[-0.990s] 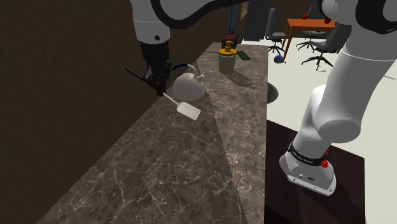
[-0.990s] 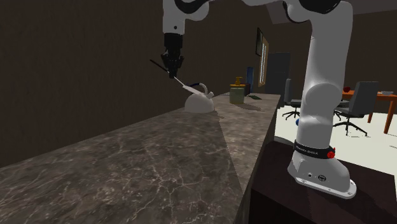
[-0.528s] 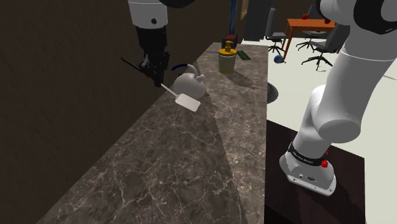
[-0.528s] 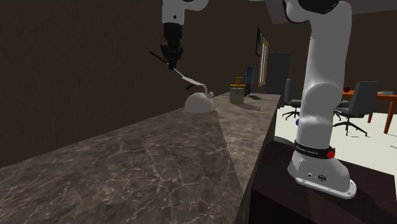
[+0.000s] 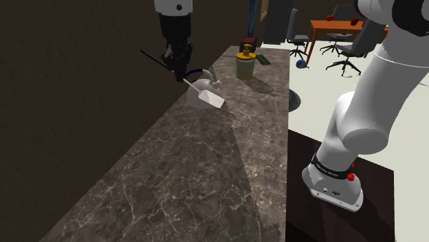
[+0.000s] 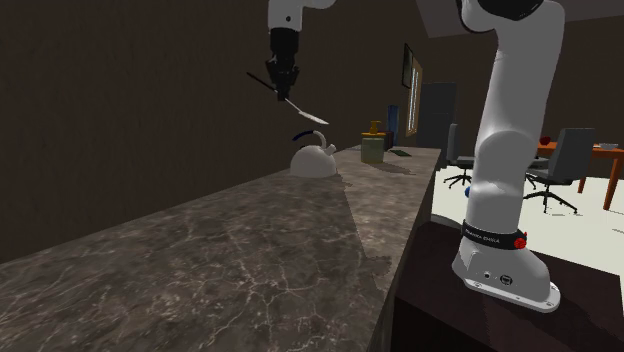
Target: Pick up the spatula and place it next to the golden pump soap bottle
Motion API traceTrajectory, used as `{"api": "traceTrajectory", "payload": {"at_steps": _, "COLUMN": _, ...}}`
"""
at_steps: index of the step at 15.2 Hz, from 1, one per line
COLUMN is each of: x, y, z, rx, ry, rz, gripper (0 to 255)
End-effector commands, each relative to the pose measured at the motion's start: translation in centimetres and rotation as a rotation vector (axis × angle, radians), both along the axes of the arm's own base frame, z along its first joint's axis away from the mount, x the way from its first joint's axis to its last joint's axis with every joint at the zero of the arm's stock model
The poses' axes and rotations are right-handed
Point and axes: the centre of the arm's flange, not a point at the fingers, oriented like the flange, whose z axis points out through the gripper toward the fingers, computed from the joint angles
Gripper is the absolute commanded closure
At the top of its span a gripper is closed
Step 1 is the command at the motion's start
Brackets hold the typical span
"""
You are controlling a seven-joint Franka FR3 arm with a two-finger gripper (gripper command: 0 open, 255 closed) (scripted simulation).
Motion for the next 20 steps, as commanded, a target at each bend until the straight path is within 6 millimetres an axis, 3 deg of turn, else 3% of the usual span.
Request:
{"api": "traceTrajectory", "payload": {"at_steps": 1, "x": -0.2, "y": -2.7, "z": -0.1, "rx": 0.0, "ry": 0.0, "rz": 0.001, "gripper": 255}}
{"api": "traceTrajectory", "payload": {"at_steps": 20, "x": -2.3, "y": -27.7, "z": -0.1, "rx": 0.0, "ry": 0.0, "rz": 0.001, "gripper": 255}}
